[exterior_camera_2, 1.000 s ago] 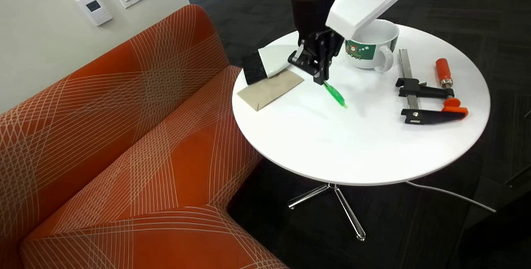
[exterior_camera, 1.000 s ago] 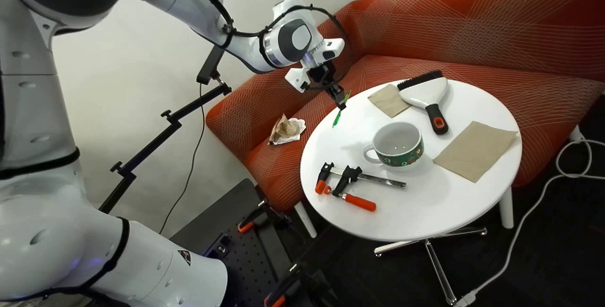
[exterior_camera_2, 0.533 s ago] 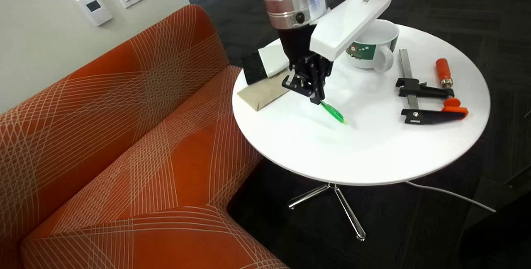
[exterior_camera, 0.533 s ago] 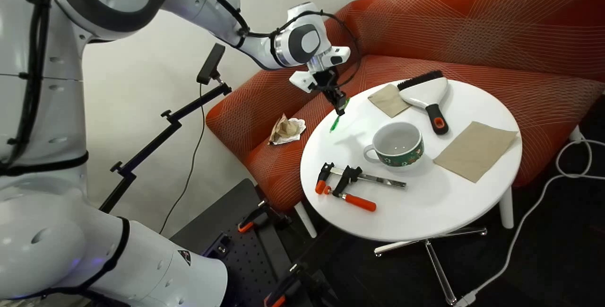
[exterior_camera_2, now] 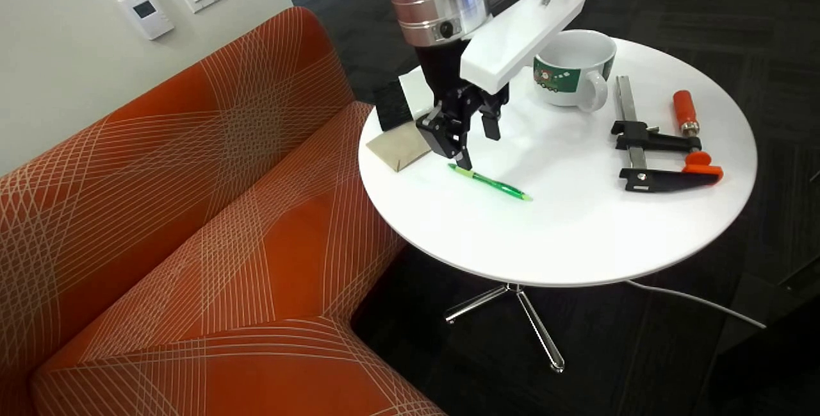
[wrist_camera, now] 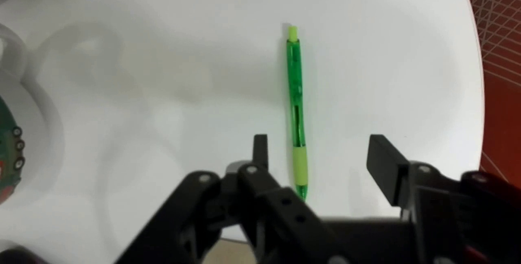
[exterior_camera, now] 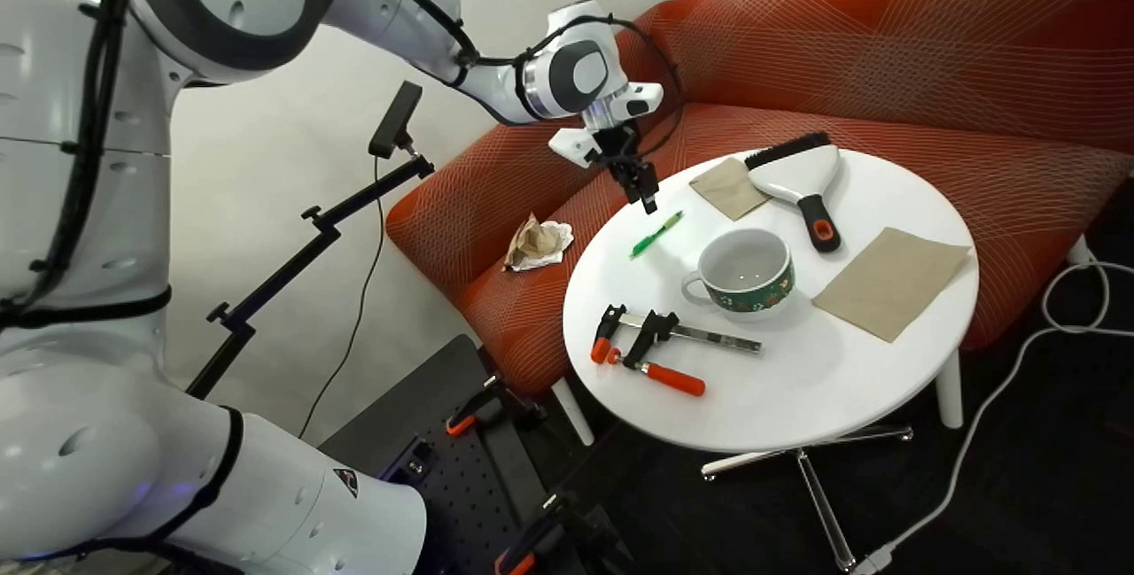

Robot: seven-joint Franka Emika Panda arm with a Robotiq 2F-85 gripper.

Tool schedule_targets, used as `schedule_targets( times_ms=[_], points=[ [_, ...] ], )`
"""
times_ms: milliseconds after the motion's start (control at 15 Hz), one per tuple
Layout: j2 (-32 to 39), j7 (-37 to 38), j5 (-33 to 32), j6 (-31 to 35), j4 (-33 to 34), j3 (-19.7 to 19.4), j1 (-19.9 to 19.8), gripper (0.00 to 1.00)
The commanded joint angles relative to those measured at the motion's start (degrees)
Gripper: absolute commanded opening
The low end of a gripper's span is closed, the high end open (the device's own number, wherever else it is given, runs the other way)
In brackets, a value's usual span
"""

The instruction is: Remove the pen from the cup

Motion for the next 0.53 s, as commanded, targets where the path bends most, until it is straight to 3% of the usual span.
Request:
schedule_targets(
  times_ms=[0, 467],
  points=[
    [0.5, -1.75, 2.0, -2.35, 2.16, -0.31, 0.06, 0.96],
    [0.13, -0.56, 1.92, -0.15, 0.87, -1.07, 0.75, 1.0]
  ],
)
